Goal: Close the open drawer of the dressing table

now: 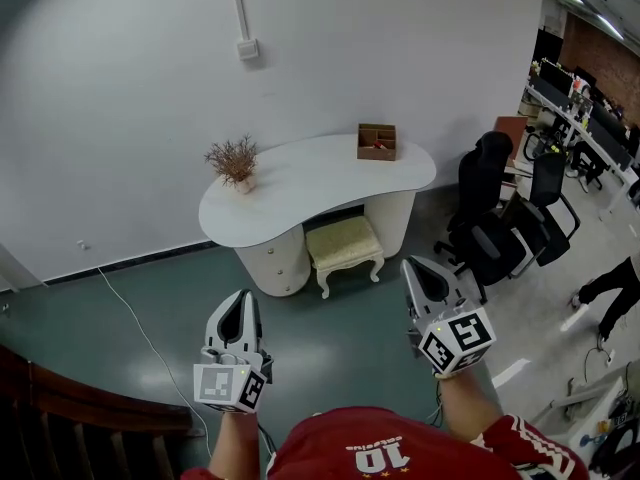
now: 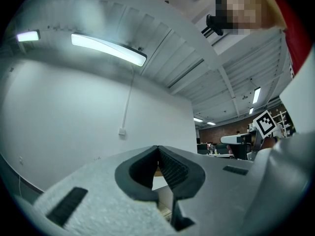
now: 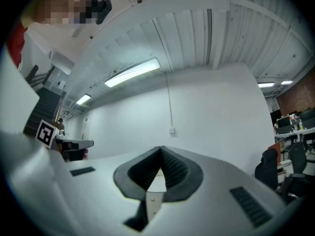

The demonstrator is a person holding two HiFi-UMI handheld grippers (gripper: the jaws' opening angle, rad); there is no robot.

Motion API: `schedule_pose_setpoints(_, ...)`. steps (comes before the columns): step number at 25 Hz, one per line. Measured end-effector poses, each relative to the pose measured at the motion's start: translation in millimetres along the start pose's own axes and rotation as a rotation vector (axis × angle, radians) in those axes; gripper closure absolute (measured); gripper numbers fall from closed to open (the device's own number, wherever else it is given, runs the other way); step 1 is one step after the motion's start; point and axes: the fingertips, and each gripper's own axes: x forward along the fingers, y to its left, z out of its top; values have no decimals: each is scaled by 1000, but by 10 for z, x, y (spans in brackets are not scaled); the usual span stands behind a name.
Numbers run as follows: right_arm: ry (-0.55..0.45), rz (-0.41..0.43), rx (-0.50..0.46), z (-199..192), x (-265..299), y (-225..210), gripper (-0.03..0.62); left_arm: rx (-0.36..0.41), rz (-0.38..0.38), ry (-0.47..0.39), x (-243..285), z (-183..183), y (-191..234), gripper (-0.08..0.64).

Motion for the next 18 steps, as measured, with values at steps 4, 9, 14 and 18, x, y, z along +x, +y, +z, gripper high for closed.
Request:
schedule_pose_setpoints(4, 13, 2, -3, -45, 56, 125, 591, -17, -1, 0, -34, -18, 127, 561)
schedule_pose_setpoints(9, 22, -4, -12, -90, 115, 206, 591, -16, -8, 1, -56, 9, 213, 561)
schedule_pose_setpoints(14, 31, -4, -9, -130, 152, 315, 591, 20, -3, 14, -90, -18, 295, 561)
schedule_pose_setpoints(18, 32, -7, -10, -158, 162, 353, 591, 17, -8, 19, -116, -52, 315, 561)
